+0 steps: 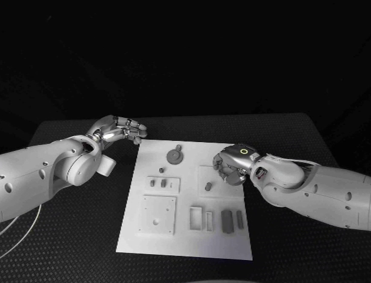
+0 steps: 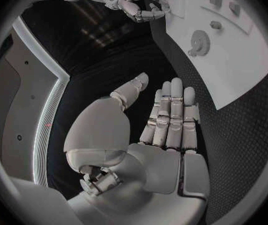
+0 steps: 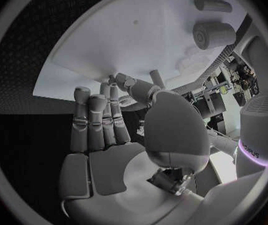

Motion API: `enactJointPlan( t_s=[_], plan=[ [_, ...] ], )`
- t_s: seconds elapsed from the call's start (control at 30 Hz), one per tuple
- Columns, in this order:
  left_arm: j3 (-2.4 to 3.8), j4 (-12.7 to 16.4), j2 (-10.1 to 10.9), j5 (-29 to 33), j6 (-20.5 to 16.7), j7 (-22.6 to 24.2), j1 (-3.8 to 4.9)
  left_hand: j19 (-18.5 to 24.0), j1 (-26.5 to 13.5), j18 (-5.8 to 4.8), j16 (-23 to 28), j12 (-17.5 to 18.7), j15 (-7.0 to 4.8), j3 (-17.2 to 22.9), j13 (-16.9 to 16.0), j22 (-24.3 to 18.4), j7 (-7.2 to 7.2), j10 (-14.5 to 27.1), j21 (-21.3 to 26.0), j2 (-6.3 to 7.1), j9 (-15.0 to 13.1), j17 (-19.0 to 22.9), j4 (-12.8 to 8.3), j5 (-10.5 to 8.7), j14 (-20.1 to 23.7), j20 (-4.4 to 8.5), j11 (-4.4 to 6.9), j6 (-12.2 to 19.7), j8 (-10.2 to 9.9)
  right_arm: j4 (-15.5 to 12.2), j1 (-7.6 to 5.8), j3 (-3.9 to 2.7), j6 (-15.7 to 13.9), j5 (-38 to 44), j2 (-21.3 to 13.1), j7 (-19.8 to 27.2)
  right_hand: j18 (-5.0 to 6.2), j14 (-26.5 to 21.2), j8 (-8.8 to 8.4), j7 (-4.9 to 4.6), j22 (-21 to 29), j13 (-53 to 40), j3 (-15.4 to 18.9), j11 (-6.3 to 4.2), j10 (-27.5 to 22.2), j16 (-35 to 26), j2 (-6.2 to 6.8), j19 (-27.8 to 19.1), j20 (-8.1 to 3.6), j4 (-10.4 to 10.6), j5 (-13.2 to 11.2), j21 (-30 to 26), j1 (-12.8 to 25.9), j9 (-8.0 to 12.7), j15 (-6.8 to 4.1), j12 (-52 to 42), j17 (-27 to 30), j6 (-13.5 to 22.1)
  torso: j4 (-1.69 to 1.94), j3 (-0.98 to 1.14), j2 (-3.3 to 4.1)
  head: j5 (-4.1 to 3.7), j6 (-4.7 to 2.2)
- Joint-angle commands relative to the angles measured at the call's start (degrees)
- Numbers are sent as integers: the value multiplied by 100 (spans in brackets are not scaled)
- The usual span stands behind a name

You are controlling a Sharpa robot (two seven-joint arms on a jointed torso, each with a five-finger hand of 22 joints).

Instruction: Assemble the parts on the task board

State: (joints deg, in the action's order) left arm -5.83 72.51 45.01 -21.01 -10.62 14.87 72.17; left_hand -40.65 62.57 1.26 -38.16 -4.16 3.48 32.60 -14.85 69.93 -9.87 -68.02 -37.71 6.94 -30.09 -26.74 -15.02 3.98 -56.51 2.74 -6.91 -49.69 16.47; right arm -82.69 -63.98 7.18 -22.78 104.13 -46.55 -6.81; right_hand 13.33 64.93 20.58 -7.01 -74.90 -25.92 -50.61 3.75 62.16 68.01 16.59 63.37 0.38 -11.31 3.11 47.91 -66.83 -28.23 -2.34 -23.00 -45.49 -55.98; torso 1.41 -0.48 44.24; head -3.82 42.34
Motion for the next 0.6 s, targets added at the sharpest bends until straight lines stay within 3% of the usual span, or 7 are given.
enactJointPlan(
  t_s=[0.03,0.47,0.53,0.6],
  plan=[
    [4,15,-1,36,80,31,2,-9,-41,80,22,25,-13,-38,6,7,6,51,35,-37,5,-9,-10,-28,-47,-39,-9,27,-26,21,8,1,157,88,3,4,167,6,22,-1,-107,8,-20,-20,54,31,-38,28,-10,24,-33,41,-49,-9,-39,-8,-9,-51,2,0,1,1,10],
    [4,18,5,36,82,33,2,-11,-40,81,27,25,-13,-39,7,9,6,53,37,-39,5,-15,-10,-28,-49,-39,-10,28,-25,77,32,1,133,212,45,-27,167,18,58,32,-110,22,-44,-56,154,40,-121,42,-24,24,-33,57,-86,-28,-73,-36,-17,-125,1,0,1,-6,22],
    [4,20,5,36,86,33,3,-12,-41,81,28,25,-13,-40,8,10,5,54,37,-40,5,-16,-9,-28,-50,-40,-10,29,-25,82,33,1,124,239,54,-34,167,61,132,86,-124,6,-80,-105,283,89,-246,87,-49,-18,-33,99,-181,-63,-117,-97,-45,-256,-2,0,2,-3,22],
    [4,23,4,36,86,33,3,-13,-43,81,30,25,-13,-41,8,10,5,55,38,-42,5,-18,-8,-28,-51,-40,-11,30,-25,94,34,1,131,248,67,-42,167,73,142,98,-129,16,-69,-123,312,111,-267,104,-57,-37,-34,126,-179,-71,-137,-99,-64,-280,-2,0,2,-3,22]
  ],
)
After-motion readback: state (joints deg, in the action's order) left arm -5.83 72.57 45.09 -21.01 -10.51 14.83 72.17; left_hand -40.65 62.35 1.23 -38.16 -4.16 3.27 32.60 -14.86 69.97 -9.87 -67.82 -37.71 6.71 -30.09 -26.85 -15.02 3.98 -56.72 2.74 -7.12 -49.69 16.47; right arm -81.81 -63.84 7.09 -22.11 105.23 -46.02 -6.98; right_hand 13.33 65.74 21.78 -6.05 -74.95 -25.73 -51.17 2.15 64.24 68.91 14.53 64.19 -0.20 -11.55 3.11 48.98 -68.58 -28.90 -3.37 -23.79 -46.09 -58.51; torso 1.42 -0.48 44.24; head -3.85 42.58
